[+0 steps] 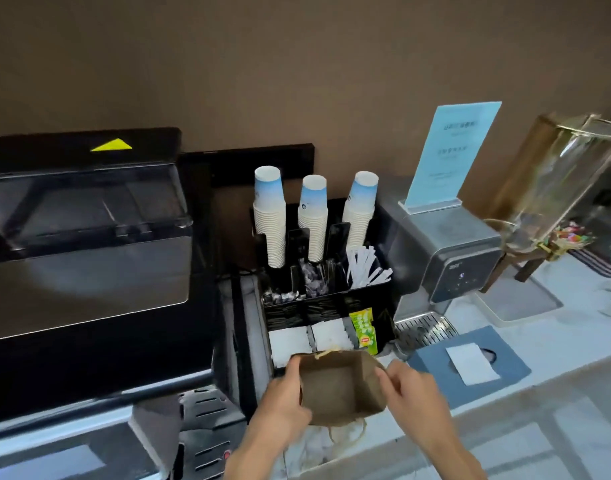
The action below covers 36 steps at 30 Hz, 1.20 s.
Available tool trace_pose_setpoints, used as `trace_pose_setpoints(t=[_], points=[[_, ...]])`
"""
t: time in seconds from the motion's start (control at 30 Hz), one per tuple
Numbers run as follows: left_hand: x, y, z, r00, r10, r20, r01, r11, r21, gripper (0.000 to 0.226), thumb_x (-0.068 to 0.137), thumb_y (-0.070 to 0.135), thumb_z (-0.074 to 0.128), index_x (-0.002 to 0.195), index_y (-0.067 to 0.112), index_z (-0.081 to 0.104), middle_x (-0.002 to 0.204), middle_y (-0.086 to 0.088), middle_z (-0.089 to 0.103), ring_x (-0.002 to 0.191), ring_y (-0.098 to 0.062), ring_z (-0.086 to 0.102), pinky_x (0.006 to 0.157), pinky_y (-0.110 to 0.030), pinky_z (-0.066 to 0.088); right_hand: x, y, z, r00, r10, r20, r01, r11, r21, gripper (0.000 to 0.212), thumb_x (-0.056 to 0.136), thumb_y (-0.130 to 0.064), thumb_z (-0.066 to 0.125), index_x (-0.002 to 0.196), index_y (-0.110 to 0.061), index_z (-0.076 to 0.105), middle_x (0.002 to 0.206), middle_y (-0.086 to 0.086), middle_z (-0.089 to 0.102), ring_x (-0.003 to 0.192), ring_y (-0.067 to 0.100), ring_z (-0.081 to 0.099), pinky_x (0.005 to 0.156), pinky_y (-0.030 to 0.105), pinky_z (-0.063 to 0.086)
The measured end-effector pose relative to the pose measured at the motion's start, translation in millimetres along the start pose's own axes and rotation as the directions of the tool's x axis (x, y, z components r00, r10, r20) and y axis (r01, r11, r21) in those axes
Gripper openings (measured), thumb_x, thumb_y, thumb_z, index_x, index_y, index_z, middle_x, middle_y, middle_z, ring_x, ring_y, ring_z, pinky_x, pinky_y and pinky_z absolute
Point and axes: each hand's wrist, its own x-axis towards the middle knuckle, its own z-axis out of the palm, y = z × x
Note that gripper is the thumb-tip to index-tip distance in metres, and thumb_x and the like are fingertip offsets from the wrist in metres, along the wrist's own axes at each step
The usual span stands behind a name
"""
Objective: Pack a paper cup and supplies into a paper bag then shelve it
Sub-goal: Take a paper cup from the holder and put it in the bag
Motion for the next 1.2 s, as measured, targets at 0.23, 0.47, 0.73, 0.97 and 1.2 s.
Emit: trace_pose_setpoints(t=[0.23, 0.47, 0.73, 0.97, 1.2], points=[[24.1, 16.4, 3.1, 0.988, -0.154, 0.022, 0.154, 0.987, -0.035, 0.091, 0.079, 0.007, 0.065, 0.149, 0.041, 0.018, 0.124, -0.009, 0.054, 0.100, -0.020, 0.056, 0.063, -0.020, 0.045, 49.4, 8.8, -6.6, 0.985, -0.056, 0.162, 0.044, 0.996, 0.075, 0.040, 0.092, -0.038, 0.063, 0.061, -0.026, 0.041, 0.050, -0.004, 0.052, 0.052, 0.007, 0.053, 0.050, 0.023, 0.039], [29.0, 31.2, 9.8, 0.970, -0.244, -0.016, 0.244, 0.970, 0.006, 0.090, 0.080, 0.007, 0.065, 0.151, 0.037, 0.018, 0.116, -0.004, 0.052, 0.104, -0.023, 0.059, 0.080, -0.027, 0.051, 74.8, 18.7, -12.3, 0.927, -0.228, 0.297, 0.120, 0.932, 0.341, 0.036, 0.086, -0.004, 0.070, 0.082, -0.026, 0.043, 0.053, -0.001, 0.044, 0.047, 0.005, 0.043, 0.053, 0.014, 0.040], [23.3, 35.2, 5.5, 0.961, -0.270, -0.055, 0.261, 0.957, -0.129, 0.082, 0.077, 0.006, 0.067, 0.145, 0.035, 0.033, 0.087, 0.010, 0.053, 0.086, -0.013, 0.060, 0.068, -0.017, 0.050, 92.5, 17.8, -12.2, 0.861, -0.296, 0.413, 0.128, 0.913, 0.388, 0.030, 0.087, -0.011, 0.071, 0.097, -0.023, 0.046, 0.054, 0.002, 0.047, 0.050, 0.008, 0.043, 0.061, 0.029, 0.044], [39.6, 41.6, -4.1, 0.956, -0.294, -0.013, 0.292, 0.952, -0.090, 0.083, 0.078, 0.011, 0.068, 0.148, 0.034, 0.030, 0.102, 0.002, 0.052, 0.097, -0.018, 0.059, 0.086, -0.026, 0.052, 152.2, -43.6, -61.8, 0.889, -0.443, 0.117, 0.369, 0.842, 0.393, 0.010, 0.088, -0.037, 0.063, 0.088, -0.040, 0.053, 0.060, -0.009, 0.060, 0.050, 0.003, 0.053, 0.054, 0.011, 0.044], [52.3, 43.3, -3.1, 0.931, -0.356, 0.074, 0.361, 0.929, -0.074, 0.090, 0.083, 0.020, 0.066, 0.154, 0.036, 0.013, 0.130, -0.004, 0.042, 0.126, -0.026, 0.049, 0.101, -0.029, 0.043, 263.7, -187.7, -74.8, 0.795, -0.605, -0.051, 0.560, 0.697, 0.448, 0.011, 0.085, -0.024, 0.074, 0.093, -0.018, 0.071, 0.091, -0.006, 0.070, 0.083, 0.001, 0.062, 0.076, 0.029, 0.053]])
